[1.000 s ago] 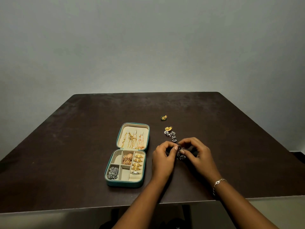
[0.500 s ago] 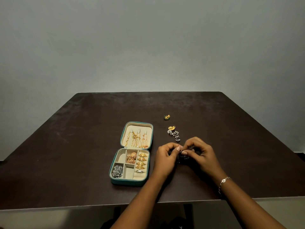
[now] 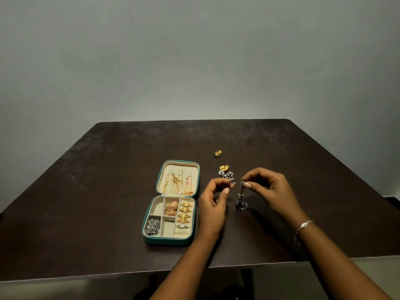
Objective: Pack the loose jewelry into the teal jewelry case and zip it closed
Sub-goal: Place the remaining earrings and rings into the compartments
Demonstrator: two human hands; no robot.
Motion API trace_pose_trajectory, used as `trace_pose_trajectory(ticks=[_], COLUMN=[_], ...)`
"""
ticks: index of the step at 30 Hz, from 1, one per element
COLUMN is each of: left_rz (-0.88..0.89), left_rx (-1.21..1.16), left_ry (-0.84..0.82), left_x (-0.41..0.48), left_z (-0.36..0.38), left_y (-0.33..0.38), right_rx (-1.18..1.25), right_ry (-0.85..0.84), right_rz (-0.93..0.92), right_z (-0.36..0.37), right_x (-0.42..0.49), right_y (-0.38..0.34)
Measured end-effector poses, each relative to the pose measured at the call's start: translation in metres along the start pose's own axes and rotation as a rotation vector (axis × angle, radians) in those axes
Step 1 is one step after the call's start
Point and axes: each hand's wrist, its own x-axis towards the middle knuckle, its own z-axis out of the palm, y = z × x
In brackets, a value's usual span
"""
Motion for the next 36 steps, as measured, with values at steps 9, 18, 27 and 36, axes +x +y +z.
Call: trace_pose_trajectory(ticks=[9,18,27,36], left_rz=[0.121,0.095,0.058,-0.055], left_rx=[-0.02,-0.068,-0.109,-0.147], left_ry=[-0.022,-0.03,0.035,0.052], left_x=[0.008,0.013,0.014,0.009], left_z=[0.005,0.009,0.004,0.002], left_y=[0.026,0.04,0.045,0.039], right_rx=[-0.147,-0.108,-0.086,-0.325], right_ry=[0.009,0.06,0.03,-0.155], right_rz=[-0.072,-0.099,-0.076,0.215], right_z=[-0.006,-0.006,-0.011,-0.013], right_x=[0.003,0.004,0.001,-0.021], right_y=[-0.021,-0.03,-0.029,0.025])
